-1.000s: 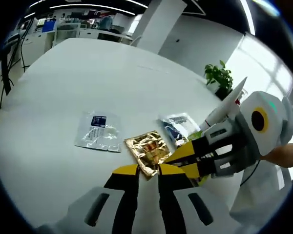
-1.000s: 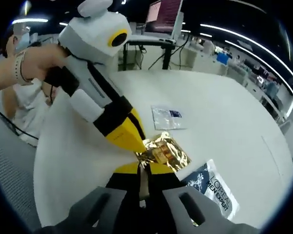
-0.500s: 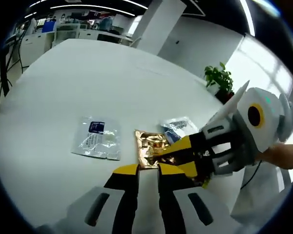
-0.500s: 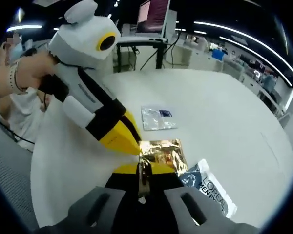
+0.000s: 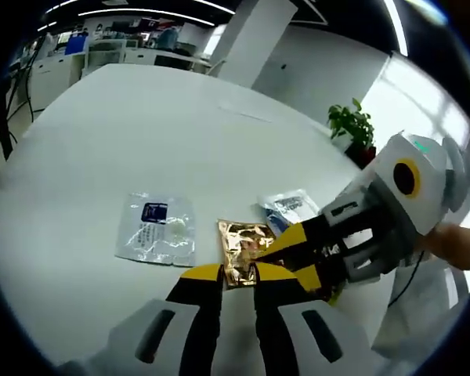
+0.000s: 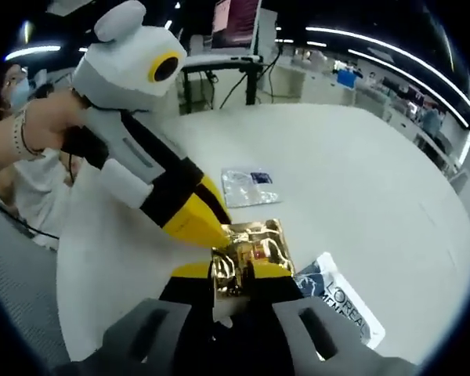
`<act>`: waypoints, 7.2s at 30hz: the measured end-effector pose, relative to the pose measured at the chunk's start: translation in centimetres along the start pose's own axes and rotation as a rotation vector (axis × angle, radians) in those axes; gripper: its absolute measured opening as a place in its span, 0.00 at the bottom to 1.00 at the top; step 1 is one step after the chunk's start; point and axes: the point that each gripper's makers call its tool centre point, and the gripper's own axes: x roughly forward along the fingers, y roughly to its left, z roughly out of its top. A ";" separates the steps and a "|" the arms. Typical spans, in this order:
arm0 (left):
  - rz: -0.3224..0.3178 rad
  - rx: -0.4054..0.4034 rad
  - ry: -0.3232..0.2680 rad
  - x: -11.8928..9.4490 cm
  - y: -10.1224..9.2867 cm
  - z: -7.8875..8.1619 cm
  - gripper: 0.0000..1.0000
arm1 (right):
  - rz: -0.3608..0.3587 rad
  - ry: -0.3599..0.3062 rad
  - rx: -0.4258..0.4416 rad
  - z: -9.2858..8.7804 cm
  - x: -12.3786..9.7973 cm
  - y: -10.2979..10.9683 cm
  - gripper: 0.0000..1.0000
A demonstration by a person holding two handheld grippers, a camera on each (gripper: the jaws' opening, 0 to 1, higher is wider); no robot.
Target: Arrange the skincare products in the storage area until every visible bottle or jar stands upright without overlapping.
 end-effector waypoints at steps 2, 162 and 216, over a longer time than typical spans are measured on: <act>0.002 0.003 0.001 -0.1 0.1 0.0 0.07 | -0.019 -0.009 -0.022 0.1 0.1 -0.1 0.13; 0.109 -0.041 -0.187 -14.6 -3.1 -6.3 0.27 | 0.091 0.365 -0.199 6.6 7.5 -2.9 0.48; 0.032 -0.178 -0.195 -11.0 0.6 -4.7 0.31 | 0.307 0.176 -0.634 4.3 -0.9 10.9 0.40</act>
